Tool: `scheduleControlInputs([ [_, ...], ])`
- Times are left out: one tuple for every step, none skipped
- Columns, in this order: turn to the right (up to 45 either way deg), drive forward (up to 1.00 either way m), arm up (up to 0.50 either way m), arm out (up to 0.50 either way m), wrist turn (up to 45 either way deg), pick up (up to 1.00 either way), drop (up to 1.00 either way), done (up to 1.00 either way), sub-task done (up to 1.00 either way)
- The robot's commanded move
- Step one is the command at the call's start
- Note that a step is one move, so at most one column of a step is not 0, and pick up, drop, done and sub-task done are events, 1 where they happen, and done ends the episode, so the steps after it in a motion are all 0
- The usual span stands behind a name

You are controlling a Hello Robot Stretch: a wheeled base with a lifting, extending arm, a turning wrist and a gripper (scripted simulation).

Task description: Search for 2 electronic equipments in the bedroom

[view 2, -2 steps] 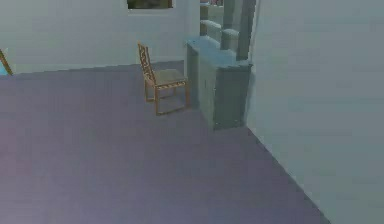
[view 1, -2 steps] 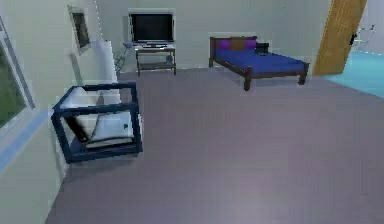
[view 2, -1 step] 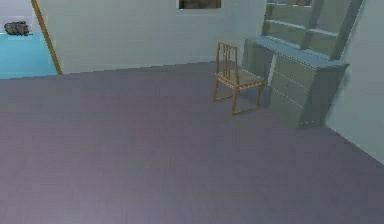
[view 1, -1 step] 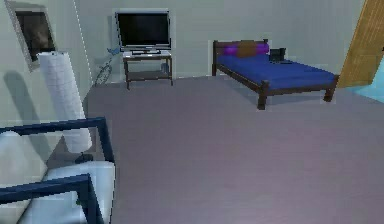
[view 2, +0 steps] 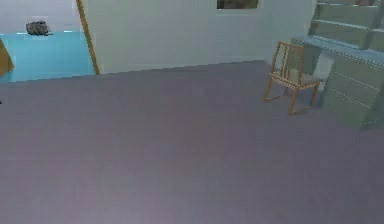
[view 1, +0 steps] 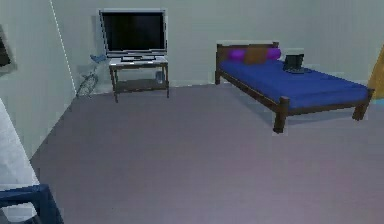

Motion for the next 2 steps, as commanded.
scheduleControlInputs([
  [-18.0,0.00,0.00,0.00,0.0,0.00,0.00,0.00,0.00],
  [0.0,1.00,0.00,0.00,0.0,0.00,0.00,0.00,0.00],
])
